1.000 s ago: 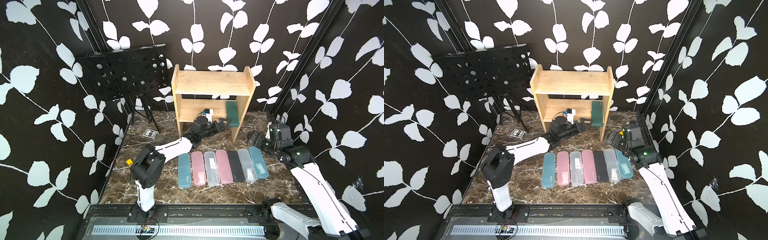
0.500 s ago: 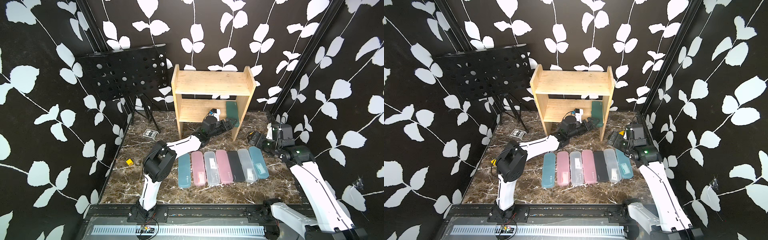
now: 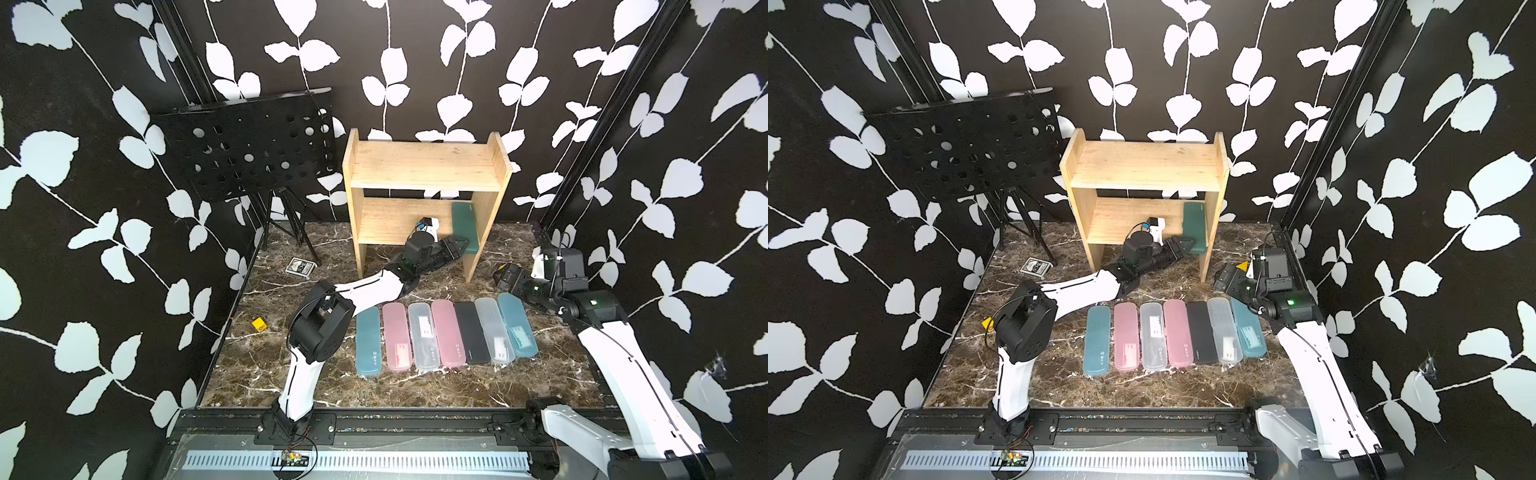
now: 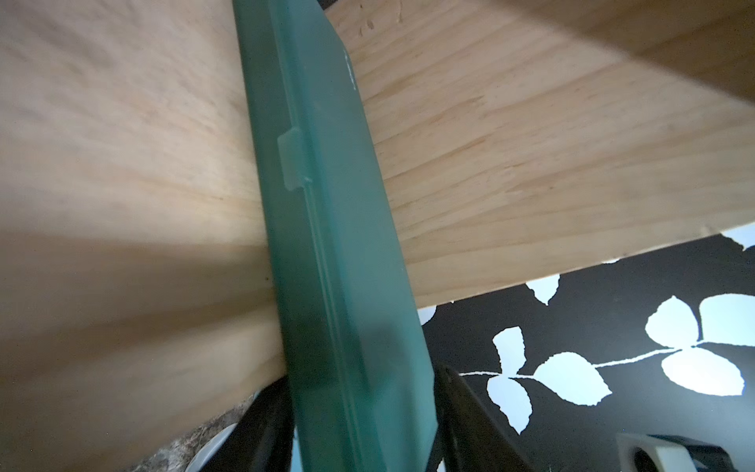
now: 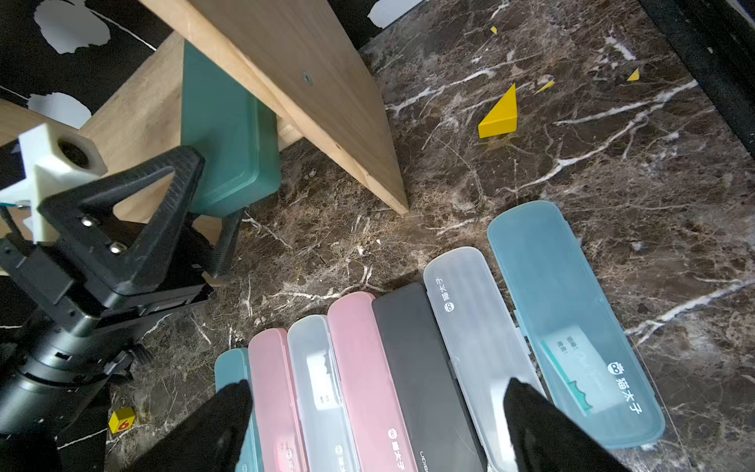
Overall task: Remove the pencil cases from the shelf
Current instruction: Pick up the pencil case from the shelf.
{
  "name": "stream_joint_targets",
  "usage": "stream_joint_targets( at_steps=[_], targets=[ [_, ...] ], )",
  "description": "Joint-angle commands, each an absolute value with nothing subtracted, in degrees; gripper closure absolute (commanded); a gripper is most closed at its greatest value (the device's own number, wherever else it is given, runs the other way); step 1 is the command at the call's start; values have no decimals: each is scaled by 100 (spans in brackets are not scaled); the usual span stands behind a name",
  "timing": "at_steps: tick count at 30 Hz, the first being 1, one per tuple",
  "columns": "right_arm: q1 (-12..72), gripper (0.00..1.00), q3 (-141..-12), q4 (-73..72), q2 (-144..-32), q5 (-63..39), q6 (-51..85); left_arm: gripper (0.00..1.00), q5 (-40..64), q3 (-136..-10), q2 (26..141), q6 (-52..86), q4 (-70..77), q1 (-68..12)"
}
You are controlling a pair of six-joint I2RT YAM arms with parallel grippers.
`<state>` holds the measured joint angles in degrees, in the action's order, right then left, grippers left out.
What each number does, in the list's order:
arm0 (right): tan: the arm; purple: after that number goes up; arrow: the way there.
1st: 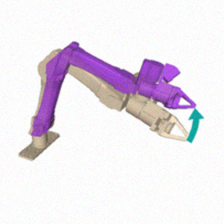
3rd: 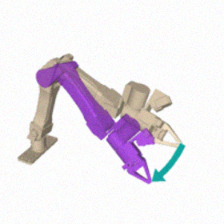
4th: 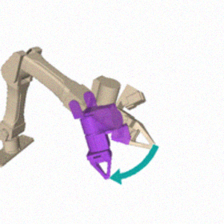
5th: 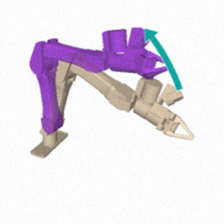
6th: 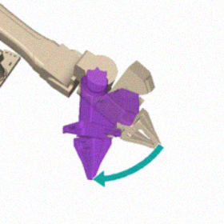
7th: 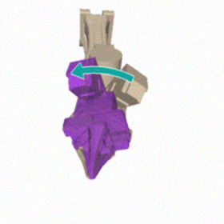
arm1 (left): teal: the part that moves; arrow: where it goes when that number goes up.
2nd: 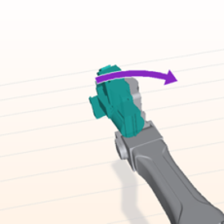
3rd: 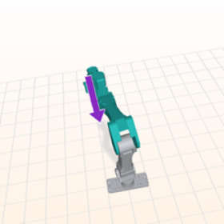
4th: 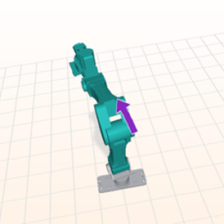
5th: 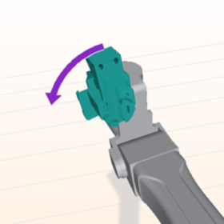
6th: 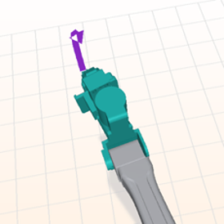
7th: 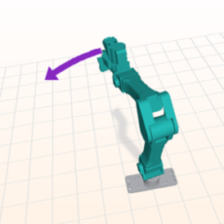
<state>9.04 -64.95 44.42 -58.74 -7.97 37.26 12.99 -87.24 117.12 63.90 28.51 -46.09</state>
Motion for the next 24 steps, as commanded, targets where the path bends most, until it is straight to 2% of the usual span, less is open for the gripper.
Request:
stream_joint_targets(
  at_steps=[1, 3, 11, 18, 24],
  targets=[
    [879, 0, -6332, 4306, -5818, -812, 3718, 56, 1301, -8681, 11676, 6394, 3123, -4626],
    [879, 1, -6323, 4307, -5783, -808, 3727, 65, 1292, -8594, 11650, 6416, 3158, -4625],
    [874, 1, -6319, 4341, -5717, -838, 3762, 75, 1261, -8335, 11476, 6416, 3221, -4625],
    [880, 1, -6432, 4450, -5599, -873, 3737, 100, 1201, -7983, 11154, 6177, 3266, -4623],
    [1019, 1, -6552, 4511, -5502, -902, 3749, 100, 1151, -7367, 10664, 5678, 3293, -4616]
  ],
)
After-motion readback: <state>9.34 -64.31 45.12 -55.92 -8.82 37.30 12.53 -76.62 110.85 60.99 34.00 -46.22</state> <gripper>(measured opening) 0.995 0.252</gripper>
